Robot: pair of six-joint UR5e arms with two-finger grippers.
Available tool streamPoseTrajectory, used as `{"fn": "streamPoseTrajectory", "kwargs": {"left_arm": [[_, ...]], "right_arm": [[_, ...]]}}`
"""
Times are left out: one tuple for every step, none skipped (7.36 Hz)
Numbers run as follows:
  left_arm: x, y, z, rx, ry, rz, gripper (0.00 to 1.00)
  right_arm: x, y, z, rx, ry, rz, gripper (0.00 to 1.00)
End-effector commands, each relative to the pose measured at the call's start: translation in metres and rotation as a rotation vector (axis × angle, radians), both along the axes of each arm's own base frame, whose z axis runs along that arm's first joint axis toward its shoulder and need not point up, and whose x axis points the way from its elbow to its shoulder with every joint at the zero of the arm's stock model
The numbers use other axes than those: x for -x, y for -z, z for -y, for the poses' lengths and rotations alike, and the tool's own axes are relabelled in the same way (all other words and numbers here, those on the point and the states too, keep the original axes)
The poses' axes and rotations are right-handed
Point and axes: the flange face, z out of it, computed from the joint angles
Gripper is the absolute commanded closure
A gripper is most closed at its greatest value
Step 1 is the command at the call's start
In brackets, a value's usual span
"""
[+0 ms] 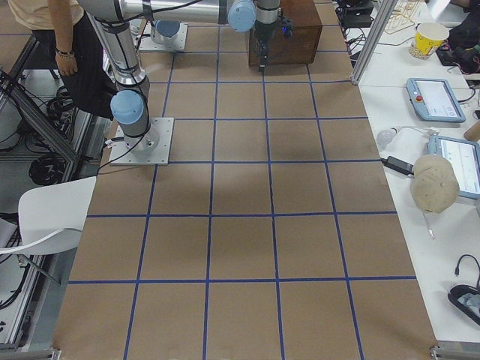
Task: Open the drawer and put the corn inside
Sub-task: 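Align the left gripper with the white handle and close on it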
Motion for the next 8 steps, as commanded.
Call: {"fn": "streamPoseTrajectory", "kwargs": {"left_arm": [[0.002,0.003,0.0,0.003,-0.007,-0.028,0.0],[0.003,0.004,0.0,0.006,-0.006,-0.036,0.0],[0.003,0.004,0.0,0.006,-0.006,-0.036,0.0],[0.003,0.007,-0.001,0.0,-0.005,-0.037,0.0],[0.001,0.012,-0.001,-0.008,-0.008,-0.039,0.0],[0.001,0.014,-0.001,-0.011,-0.009,-0.04,0.0],[0.001,0.015,-0.001,-0.012,-0.009,-0.041,0.0],[0.0,0.015,-0.001,-0.012,-0.011,-0.041,0.0]], "right_arm": [[0.0,0.0,0.0,0.0,0.0,0.0,0.0],[0.0,0.0,0.0,0.0,0.0,0.0,0.0],[0.0,0.0,0.0,0.0,0.0,0.0,0.0],[0.0,0.0,0.0,0.0,0.0,0.0,0.0],[0.0,0.0,0.0,0.0,0.0,0.0,0.0],[0.0,0.0,0.0,0.0,0.0,0.0,0.0],[0.0,0.0,0.0,0.0,0.0,0.0,0.0],[0.0,0.0,0.0,0.0,0.0,0.0,0.0]]}}
